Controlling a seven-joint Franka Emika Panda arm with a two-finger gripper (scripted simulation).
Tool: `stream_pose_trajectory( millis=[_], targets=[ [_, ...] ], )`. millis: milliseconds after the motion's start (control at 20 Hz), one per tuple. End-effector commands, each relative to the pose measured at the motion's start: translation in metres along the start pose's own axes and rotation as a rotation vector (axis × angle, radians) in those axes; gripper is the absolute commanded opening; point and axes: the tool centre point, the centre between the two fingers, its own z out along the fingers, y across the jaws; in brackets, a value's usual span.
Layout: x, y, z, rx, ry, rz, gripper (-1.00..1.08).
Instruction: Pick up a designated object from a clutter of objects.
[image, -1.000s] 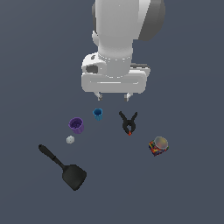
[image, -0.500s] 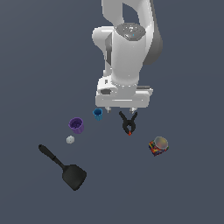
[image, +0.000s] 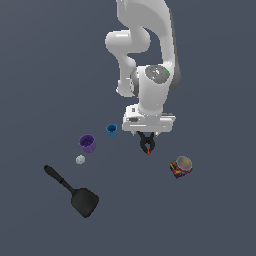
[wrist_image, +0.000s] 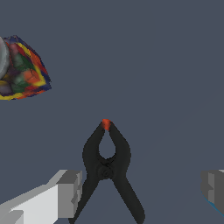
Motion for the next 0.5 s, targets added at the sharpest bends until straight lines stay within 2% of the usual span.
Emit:
stream_pose_trajectory(
  millis=[0,450],
  targets=[
    [-0.011,-0.008,0.019,0.004,-0.002,0.003,1.00],
    [-0.040,-0.025,0.059,0.013,-0.009,0.008,1.00]
  ],
)
